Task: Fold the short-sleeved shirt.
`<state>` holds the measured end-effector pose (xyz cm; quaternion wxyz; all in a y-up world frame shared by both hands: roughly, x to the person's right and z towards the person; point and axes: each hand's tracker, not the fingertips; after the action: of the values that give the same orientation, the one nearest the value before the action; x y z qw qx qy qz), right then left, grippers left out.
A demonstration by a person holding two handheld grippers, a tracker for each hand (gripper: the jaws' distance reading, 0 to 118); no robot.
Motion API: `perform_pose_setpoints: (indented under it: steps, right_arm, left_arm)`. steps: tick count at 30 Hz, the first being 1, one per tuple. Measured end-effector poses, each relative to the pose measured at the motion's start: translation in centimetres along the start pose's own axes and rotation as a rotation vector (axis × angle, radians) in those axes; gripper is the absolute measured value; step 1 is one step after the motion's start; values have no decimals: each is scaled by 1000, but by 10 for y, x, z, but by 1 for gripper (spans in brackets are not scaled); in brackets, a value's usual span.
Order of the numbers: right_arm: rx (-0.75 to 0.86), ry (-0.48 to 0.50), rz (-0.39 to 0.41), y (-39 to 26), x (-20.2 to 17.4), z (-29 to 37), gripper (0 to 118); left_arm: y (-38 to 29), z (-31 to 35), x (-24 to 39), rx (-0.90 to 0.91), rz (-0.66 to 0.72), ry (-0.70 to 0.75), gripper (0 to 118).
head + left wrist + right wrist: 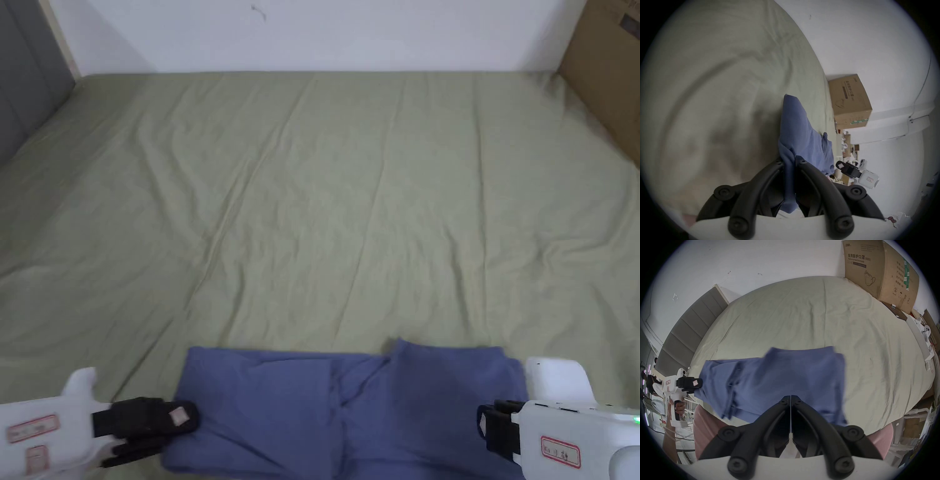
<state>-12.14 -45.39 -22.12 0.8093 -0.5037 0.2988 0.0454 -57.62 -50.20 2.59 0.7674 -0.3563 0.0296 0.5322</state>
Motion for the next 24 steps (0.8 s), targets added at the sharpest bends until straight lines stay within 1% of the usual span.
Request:
perform_pose_setpoints:
  steps: [2, 4, 7, 9, 11, 12, 13, 14, 16, 18, 22, 23, 24]
  right_arm:
    - [-4, 0, -9, -2, 4, 0, 1]
    - [-2, -2, -21, -4, 9, 0, 1]
    - [-3, -6, -48, -4, 20, -1, 1]
    - [3, -8, -62, -4, 27, 1, 1]
    - [18, -12, -81, -4, 36, 4, 1]
    - [29, -11, -97, -4, 41, 6, 1]
    - [38, -10, -115, -4, 47, 8, 1]
    - [41, -11, -128, -5, 52, 10, 1]
    - [49, -18, -157, -7, 64, 12, 1]
    - [58, -27, -179, -10, 75, 16, 1]
    - [69, -45, -231, -21, 99, 24, 1]
    - [69, -51, -241, -23, 104, 24, 1]
    - [65, -64, -254, -27, 111, 25, 1]
  left_arm:
    - [4, 19, 4, 32, -7, 53, 10]
    - [8, 27, 13, 34, -70, 67, 10]
    - [0, 26, 60, 41, -185, 49, 10]
    - [-6, 17, 100, 40, -219, 21, 10]
    - [-12, 5, 140, 35, -297, 6, 10]
    - [-11, -1, 149, 35, -344, -9, 10]
    - [-16, -13, 167, 27, -378, -41, 10]
    - [-20, -24, 181, 2, -378, -68, 10]
    - [-30, -62, 204, -87, -432, -114, 10]
    - [-43, -99, 226, -144, -488, -110, 10]
    - [-69, -183, 244, -299, -506, -107, 10]
    - [-76, -199, 248, -329, -517, -101, 12]
    - [-86, -220, 252, -384, -567, -83, 22]
